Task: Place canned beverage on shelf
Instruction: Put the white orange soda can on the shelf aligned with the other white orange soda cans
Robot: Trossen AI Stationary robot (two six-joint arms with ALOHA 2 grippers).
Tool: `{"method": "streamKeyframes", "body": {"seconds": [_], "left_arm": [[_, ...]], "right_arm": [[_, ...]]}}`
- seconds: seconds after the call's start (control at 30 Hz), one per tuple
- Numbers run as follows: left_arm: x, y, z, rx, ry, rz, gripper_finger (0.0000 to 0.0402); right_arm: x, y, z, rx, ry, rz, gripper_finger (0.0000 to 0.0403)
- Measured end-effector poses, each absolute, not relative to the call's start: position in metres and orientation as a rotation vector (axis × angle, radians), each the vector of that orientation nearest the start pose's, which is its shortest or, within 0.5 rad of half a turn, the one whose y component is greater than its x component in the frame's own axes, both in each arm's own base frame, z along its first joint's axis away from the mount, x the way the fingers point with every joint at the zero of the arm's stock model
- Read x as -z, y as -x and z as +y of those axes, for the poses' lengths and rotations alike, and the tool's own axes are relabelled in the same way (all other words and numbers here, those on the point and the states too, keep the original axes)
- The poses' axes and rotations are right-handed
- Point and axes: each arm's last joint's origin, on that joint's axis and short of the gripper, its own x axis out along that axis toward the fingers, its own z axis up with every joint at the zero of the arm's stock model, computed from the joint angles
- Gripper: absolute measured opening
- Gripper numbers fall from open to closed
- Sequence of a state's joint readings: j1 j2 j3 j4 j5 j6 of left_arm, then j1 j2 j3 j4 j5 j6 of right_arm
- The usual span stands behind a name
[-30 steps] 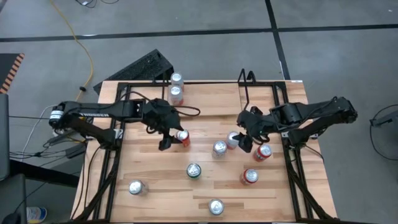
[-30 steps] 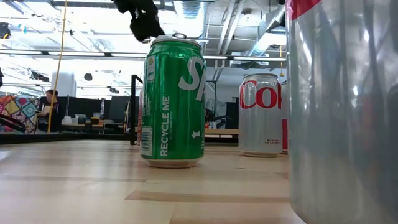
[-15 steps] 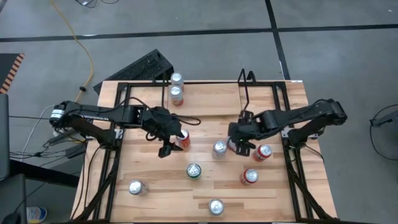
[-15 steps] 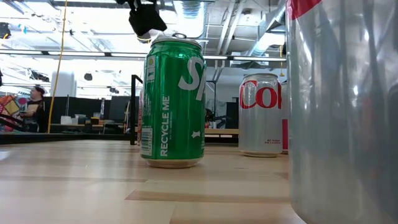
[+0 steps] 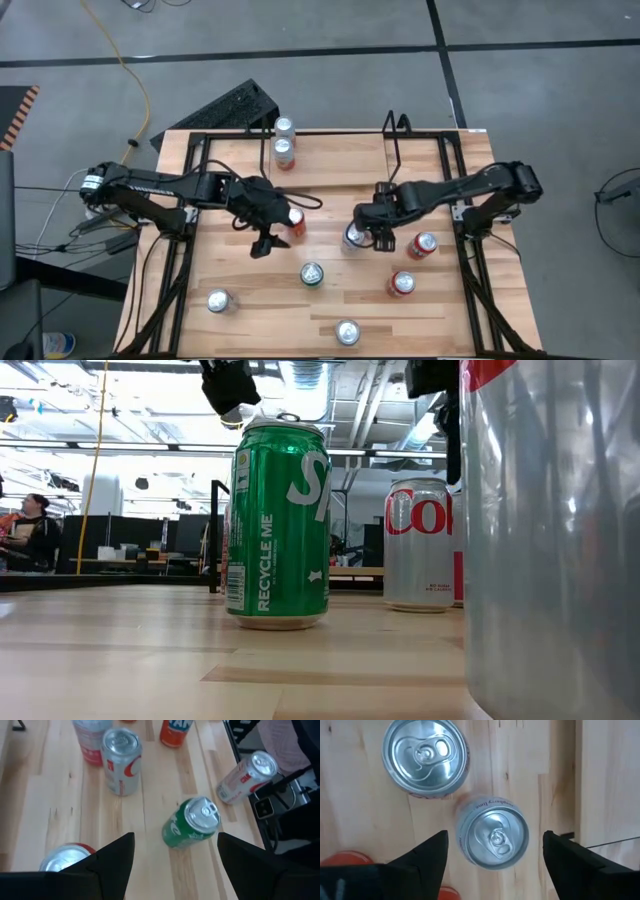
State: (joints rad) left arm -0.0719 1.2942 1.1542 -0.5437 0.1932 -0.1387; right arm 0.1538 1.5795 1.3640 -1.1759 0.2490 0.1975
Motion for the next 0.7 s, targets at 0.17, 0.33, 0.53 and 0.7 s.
{"method": "streamKeyframes", "body": {"seconds": [0.17,0.33,0.53,0.7], "left_arm": [[-0.320,-0.270,-0.025,0.212,0.175,0.732,0.0268],[-0.318,-0.269,-0.025,0.218,0.166,0.754,0.0268],[-0.318,-0.268,-0.025,0.221,0.155,0.759,0.0268],[-0.317,-0.268,-0.025,0.226,0.143,0.760,0.0268]], "right_arm": [[-0.279,-0.291,0.028,0.196,0.046,1.355,0.0306],[-0.279,-0.291,0.023,0.154,0.059,1.364,0.0306],[-0.265,-0.289,0.019,0.147,0.063,1.391,0.0306],[-0.252,-0.287,0.019,0.138,0.075,1.409,0.0306]]}}
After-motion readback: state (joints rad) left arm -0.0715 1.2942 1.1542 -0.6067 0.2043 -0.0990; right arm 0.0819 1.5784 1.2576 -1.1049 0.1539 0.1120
